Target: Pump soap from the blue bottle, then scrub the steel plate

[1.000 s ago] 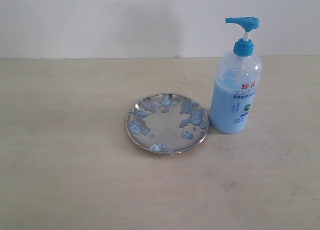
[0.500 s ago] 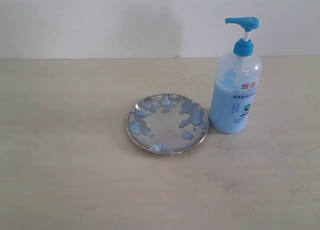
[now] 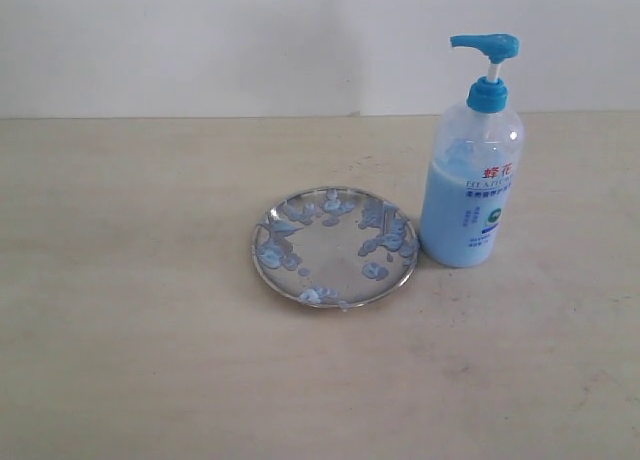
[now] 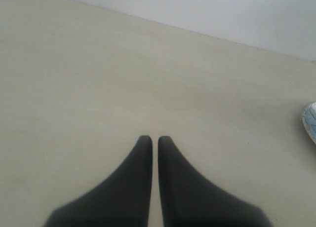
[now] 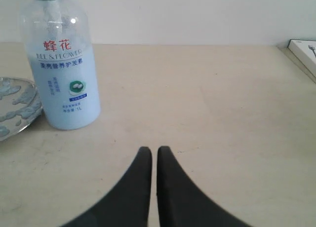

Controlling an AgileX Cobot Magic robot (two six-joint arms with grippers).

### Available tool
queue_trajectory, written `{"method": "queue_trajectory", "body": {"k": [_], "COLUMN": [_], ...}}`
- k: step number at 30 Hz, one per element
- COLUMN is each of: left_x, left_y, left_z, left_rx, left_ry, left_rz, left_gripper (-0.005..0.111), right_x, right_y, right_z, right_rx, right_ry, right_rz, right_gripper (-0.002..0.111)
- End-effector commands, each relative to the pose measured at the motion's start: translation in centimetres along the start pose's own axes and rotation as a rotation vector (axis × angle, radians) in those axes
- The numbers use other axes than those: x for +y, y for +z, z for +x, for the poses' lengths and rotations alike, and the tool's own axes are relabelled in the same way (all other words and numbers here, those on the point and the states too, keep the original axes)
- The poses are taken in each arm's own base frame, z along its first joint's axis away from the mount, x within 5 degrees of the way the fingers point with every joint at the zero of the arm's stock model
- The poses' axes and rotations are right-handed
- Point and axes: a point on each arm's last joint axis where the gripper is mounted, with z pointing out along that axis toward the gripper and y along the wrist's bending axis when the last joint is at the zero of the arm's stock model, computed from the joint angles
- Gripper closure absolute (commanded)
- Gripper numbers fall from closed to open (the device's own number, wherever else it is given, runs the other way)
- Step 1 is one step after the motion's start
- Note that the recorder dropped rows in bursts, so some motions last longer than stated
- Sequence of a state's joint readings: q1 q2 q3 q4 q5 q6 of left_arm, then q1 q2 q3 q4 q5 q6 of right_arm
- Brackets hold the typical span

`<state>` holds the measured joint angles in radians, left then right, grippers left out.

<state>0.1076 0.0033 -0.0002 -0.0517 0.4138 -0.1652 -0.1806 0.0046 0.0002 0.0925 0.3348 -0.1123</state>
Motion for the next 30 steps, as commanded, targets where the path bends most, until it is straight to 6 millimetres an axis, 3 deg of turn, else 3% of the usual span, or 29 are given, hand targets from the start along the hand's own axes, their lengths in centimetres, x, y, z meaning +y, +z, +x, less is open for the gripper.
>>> {"method": "queue_trajectory", "body": {"k": [1, 30], "left_x": [-0.04, -0.05], "left_y": [-0.02, -0.02], "left_z": [0.03, -0.06], "left_rx": [0.001, -0.009], "left_ry": [-0.01, -0.01], "left_rz": [0.005, 0.007], "left_gripper": [0.103, 0.103], "right_x": [-0.04, -0.02], "right_y": [-0.04, -0.03], "right_z": [0.17, 0.07], "right_rx": [0.017, 0.005], "right_ry": [-0.026, -0.016], "right_rz": [0.007, 0.005], "right_gripper": [0.107, 0.107]}}
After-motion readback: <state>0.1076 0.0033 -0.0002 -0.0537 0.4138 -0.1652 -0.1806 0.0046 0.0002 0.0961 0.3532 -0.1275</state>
